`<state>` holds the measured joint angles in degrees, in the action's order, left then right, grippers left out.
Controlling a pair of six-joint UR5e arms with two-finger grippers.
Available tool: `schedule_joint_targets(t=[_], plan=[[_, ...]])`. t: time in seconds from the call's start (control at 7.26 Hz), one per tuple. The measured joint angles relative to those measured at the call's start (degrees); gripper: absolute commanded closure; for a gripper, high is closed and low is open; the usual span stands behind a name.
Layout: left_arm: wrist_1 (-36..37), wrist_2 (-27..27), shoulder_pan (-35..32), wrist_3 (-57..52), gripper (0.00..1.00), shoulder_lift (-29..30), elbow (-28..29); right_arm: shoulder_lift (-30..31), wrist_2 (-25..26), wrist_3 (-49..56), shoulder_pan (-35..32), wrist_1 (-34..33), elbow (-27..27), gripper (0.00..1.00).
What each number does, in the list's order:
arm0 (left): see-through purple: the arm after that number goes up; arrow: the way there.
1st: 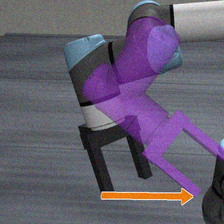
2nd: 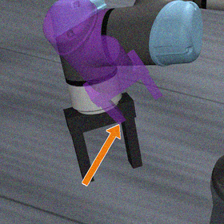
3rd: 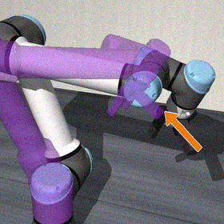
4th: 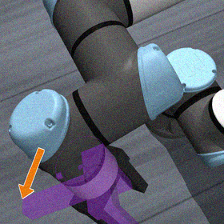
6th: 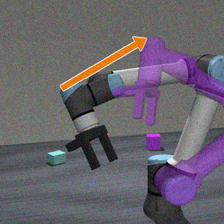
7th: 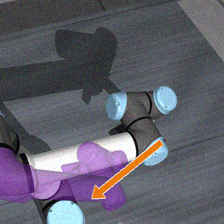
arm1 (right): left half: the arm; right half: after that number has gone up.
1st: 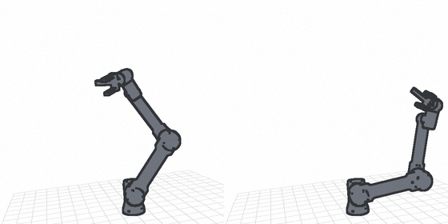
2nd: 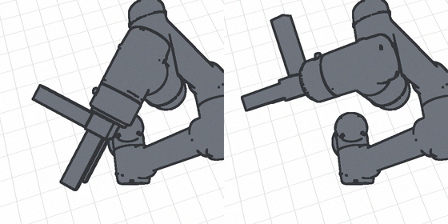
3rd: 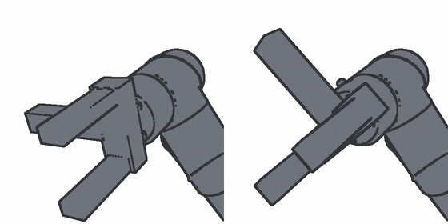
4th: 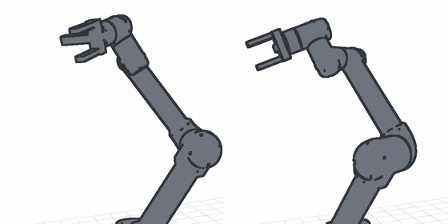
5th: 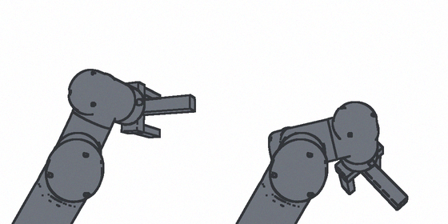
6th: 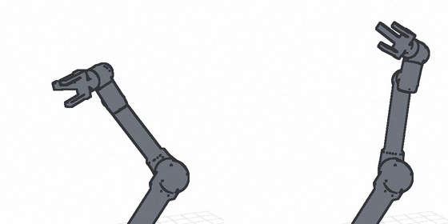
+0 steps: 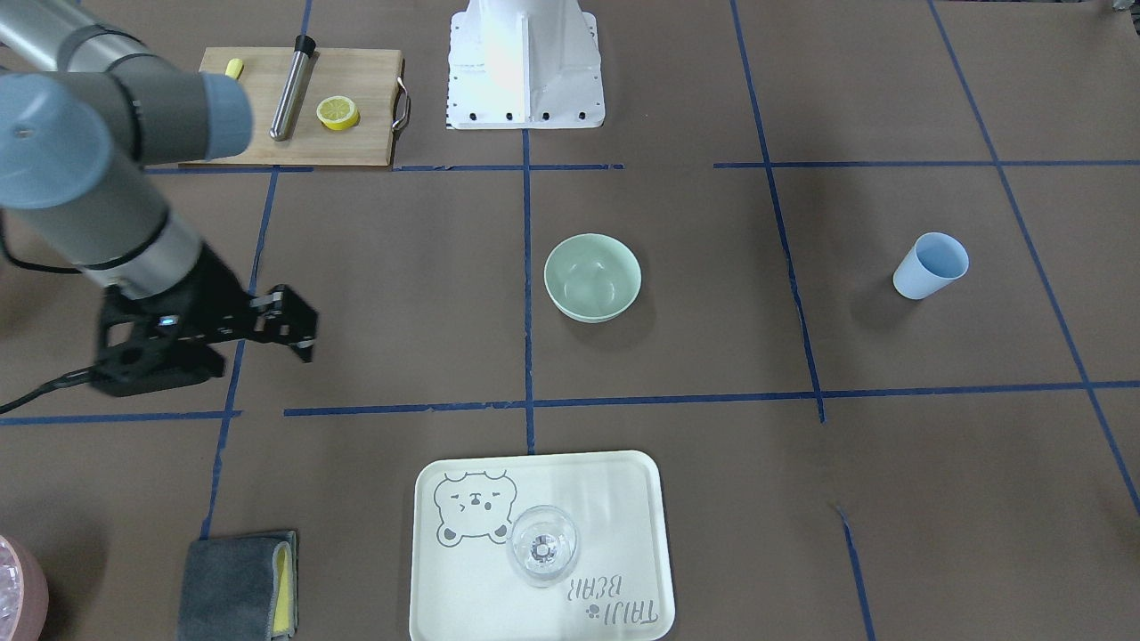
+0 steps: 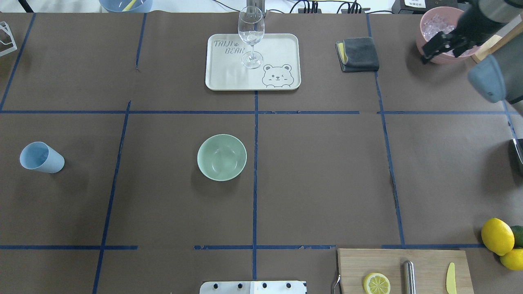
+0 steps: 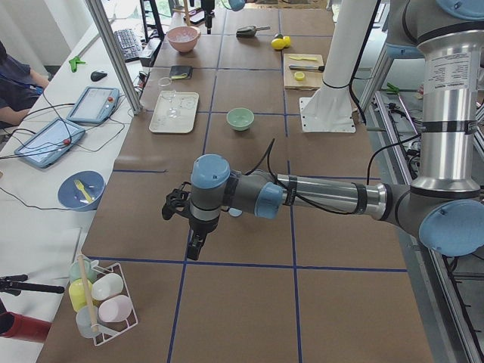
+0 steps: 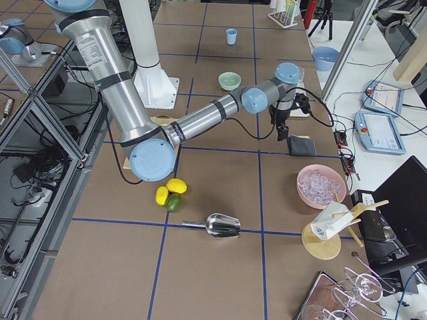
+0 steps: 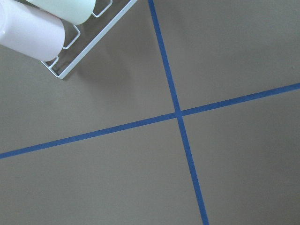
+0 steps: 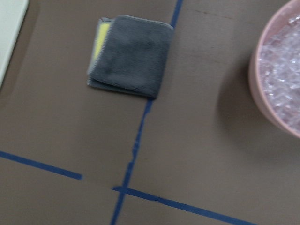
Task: Pour ice into bowl
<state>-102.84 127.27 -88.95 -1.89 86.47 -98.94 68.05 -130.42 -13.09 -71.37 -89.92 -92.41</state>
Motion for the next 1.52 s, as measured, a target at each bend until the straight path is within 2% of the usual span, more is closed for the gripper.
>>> schedule_joint_targets(t=[0.28,0.55,0.83,1.1,1.24,1.38,1.52], plan=[[-14.64,0.98,0.25,0.37,0.0,0.34,2.22,7.03,-0.5,19.12,-9.09,-1.79,3.18,0.0],[-29.99,1.81,0.52,3.01,0.0,0.17,3.21,14.13,-0.36,24.13,-15.91,-1.49,4.36,0.0],[-44.08,3.47,2.65,17.11,0.0,-0.95,3.47,17.03,-0.58,24.55,-19.05,-1.37,4.09,0.0],[-62.08,-3.54,9.89,29.86,0.0,-6.67,3.39,18.15,-0.6,24.45,-19.5,-1.33,3.83,0.0],[-67.45,-7.72,13.92,35.26,0.0,-8.47,3.17,18.53,-0.59,24.51,-19.54,-1.32,3.84,0.0],[-71.38,-14.43,19.22,40.58,0.0,-9.96,3.0,18.96,-0.6,24.54,-19.57,-1.05,3.9,0.0],[-74.35,-23.82,26.2,44.83,0.0,-11.89,2.87,19.38,-0.62,24.54,-19.58,-0.29,4.02,0.0]])
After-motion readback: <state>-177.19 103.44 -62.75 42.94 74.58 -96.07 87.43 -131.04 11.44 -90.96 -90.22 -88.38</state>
